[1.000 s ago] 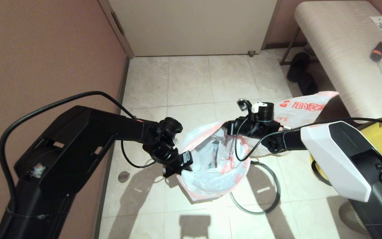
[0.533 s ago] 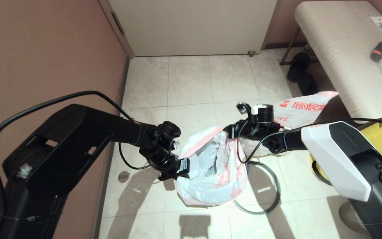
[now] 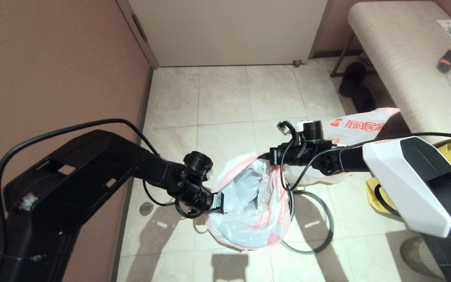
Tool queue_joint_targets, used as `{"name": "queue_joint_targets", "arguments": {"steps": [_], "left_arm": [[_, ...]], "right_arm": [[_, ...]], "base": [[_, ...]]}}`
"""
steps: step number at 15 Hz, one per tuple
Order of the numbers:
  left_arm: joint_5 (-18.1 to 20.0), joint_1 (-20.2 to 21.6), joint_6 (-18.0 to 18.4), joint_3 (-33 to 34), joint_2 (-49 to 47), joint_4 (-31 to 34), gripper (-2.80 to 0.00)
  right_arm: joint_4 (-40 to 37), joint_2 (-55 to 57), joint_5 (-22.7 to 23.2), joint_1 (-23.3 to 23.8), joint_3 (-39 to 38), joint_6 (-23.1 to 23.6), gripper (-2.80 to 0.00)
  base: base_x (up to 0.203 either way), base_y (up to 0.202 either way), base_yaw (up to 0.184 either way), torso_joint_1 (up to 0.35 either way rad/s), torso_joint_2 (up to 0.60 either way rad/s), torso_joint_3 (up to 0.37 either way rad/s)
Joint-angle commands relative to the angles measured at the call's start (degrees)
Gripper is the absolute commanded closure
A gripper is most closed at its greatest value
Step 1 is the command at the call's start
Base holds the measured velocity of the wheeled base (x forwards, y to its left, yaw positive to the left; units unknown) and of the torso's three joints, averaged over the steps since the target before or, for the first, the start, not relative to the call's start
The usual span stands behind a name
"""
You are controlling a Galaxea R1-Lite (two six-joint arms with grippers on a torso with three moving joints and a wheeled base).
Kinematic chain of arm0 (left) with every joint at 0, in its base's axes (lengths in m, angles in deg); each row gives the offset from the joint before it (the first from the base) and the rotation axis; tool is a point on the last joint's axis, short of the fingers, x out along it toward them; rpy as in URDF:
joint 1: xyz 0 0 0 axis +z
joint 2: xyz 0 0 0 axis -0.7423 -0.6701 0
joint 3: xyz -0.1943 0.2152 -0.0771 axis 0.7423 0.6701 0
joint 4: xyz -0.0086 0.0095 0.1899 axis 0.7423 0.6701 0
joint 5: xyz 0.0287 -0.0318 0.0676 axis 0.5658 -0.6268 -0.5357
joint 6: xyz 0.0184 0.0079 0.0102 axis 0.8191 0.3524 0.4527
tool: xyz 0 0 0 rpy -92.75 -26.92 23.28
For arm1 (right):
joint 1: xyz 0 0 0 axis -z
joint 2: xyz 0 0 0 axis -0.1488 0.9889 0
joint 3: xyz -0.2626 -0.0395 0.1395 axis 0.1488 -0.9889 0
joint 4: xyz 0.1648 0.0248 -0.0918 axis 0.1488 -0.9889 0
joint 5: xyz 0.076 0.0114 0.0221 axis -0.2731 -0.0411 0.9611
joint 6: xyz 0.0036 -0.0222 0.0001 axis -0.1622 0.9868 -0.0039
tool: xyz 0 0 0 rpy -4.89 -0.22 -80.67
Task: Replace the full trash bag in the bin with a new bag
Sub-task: Put the new garbage bag on the trash can
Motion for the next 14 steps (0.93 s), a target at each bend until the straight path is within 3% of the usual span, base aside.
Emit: {"name": "queue_joint_targets", "arguments": {"steps": [1,4,8,12,14], "left_arm": [[0.0,0.0,-0.2,1.0,-0.7,-1.6,0.0],[-0.6,-0.1,-0.8,1.8,-0.4,-4.0,0.0],[-6.2,-1.1,-0.7,5.7,0.2,-13.6,0.0],[-7.1,-1.7,-0.7,6.3,1.4,-14.0,0.0],[-8.4,-2.6,-0.6,8.1,2.6,-16.5,0.0]], "right_arm": [[-0.1,-0.5,0.6,-0.1,-0.1,-0.3,0.0],[-1.9,0.1,1.1,-0.8,0.0,-0.1,0.0],[-1.9,-1.3,4.2,-0.1,-0.5,-0.1,0.0],[-1.6,-1.7,4.1,0.3,-0.5,0.4,0.0],[-1.9,-1.3,3.9,0.1,-0.6,2.8,0.0]], "base": [[0.0,0.0,0.0,0.0,0.0,0.0],[0.0,0.0,0.0,0.0,0.0,0.0],[0.0,0.0,0.0,0.0,0.0,0.0],[0.0,0.0,0.0,0.0,0.0,0.0],[0.0,0.0,0.0,0.0,0.0,0.0]]}}
